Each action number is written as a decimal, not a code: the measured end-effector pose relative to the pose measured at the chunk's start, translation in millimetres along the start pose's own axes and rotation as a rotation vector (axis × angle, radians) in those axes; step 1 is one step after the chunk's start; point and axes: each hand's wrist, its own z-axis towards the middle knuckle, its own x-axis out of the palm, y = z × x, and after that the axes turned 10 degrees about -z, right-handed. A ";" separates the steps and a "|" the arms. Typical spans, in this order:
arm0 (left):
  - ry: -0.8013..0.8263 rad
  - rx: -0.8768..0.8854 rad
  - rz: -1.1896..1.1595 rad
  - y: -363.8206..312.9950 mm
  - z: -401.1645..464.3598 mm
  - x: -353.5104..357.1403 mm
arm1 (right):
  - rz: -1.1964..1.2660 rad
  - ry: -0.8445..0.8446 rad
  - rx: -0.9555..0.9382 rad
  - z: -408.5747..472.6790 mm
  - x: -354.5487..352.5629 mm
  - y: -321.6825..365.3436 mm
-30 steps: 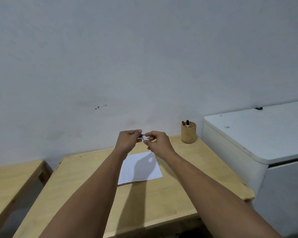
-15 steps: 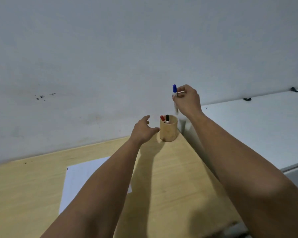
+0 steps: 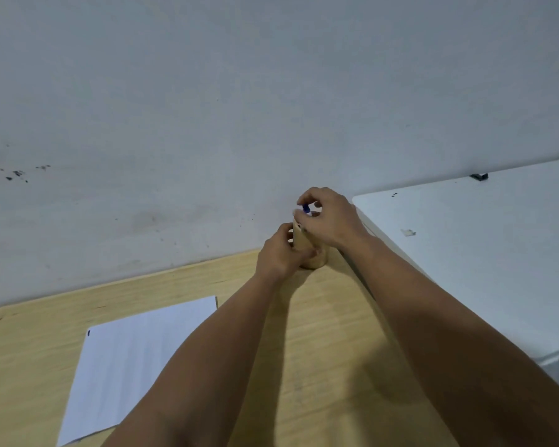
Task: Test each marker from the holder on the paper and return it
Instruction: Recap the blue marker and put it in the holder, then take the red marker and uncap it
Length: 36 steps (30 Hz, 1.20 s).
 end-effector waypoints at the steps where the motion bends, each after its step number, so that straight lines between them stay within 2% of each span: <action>1: -0.006 0.007 0.002 0.2 -0.8 0.4 | -0.092 0.018 -0.018 1.2 0.4 0.7; 4: -0.019 0.027 0.019 1.1 -2.4 1.3 | -0.280 0.041 -0.018 6.0 1.9 3.6; 10: -0.022 0.008 0.057 -0.4 -3.3 2.6 | -0.302 -0.001 0.023 6.6 6.9 10.2; 12: 0.001 -0.002 0.082 -3.4 -4.7 0.9 | -0.200 -0.065 0.042 6.3 -1.0 15.2; 18: 0.009 -0.039 0.176 -13.1 -19.9 -21.7 | 0.322 -0.276 0.023 10.2 -53.7 40.7; 22: -0.055 0.002 0.222 -29.9 -41.6 -51.6 | 0.498 -0.309 -0.060 2.6 -77.3 71.8; 26: -0.151 0.043 0.189 -50.4 -74.5 -93.6 | 0.455 -0.127 -0.048 -26.2 -73.9 108.1; 30: -0.263 0.065 0.067 -62.2 -113.8 -143.8 | 0.470 0.244 0.013 -63.3 -47.3 135.4; 32: -0.314 0.054 -0.021 -63.5 -139.2 -168.7 | 0.447 0.361 -0.026 -82.9 -32.2 149.6; 36: -0.375 0.051 0.047 -51.5 -182.8 -214.4 | 0.466 0.540 -0.088 -117.2 3.3 184.3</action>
